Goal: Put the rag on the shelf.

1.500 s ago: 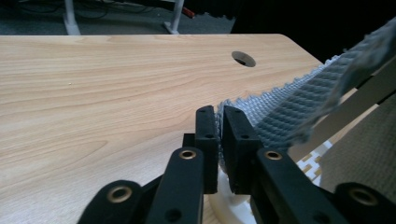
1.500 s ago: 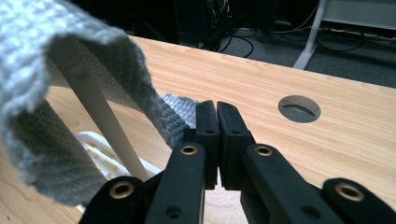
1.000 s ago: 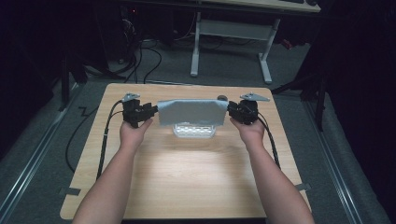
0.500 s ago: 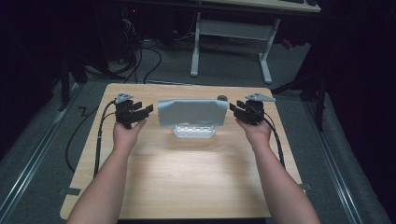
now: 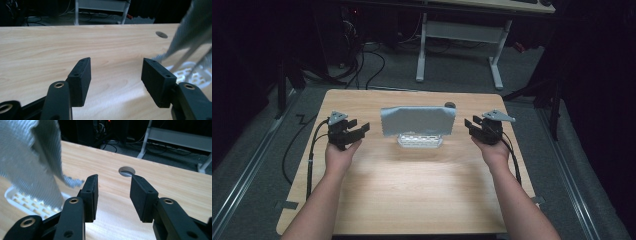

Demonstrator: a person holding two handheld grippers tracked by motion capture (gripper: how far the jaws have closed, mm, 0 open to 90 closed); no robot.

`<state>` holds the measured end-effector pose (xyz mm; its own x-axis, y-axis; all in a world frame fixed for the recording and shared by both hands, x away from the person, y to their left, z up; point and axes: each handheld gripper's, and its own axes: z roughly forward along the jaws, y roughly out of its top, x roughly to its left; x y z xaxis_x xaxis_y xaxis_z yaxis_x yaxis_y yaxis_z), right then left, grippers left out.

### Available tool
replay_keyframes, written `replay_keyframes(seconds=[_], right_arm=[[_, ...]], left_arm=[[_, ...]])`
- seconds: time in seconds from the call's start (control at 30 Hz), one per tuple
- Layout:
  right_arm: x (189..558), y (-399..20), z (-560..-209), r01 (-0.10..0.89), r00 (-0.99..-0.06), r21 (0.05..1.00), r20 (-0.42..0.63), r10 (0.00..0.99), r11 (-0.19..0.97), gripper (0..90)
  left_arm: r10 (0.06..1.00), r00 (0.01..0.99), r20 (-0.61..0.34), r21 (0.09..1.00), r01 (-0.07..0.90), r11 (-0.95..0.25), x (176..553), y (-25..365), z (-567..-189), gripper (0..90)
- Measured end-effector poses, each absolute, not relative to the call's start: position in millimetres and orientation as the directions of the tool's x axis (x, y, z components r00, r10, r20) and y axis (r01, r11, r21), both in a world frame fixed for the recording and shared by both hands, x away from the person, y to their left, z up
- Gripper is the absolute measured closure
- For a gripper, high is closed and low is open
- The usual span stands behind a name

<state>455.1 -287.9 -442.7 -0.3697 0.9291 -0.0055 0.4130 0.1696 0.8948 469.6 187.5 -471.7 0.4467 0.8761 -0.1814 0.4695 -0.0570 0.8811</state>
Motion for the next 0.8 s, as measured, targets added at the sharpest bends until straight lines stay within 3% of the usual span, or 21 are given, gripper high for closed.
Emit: replay_keyframes(seconds=[0.4,0.5,0.8], right_arm=[[405.6,-282.6,-441.7,0.392,-0.438,0.877,-0.087,0.895,0.277,50.4],[386.5,-278.2,-447.3,0.364,-0.448,0.888,-0.097,0.889,0.28,50.2],[338.0,-268.2,-478.3,0.407,-0.454,0.867,-0.081,0.887,0.288,44.7]], left_arm=[[0.863,0.457,-0.216,0.866,0.499,-0.047,410.1,197.4,-487.5,42.5],[0.847,0.484,-0.221,0.86,0.506,-0.065,392.1,192.1,-492.8,42.9],[0.797,0.567,-0.206,0.829,0.534,-0.165,341.2,156.0,-510.1,43.2]])
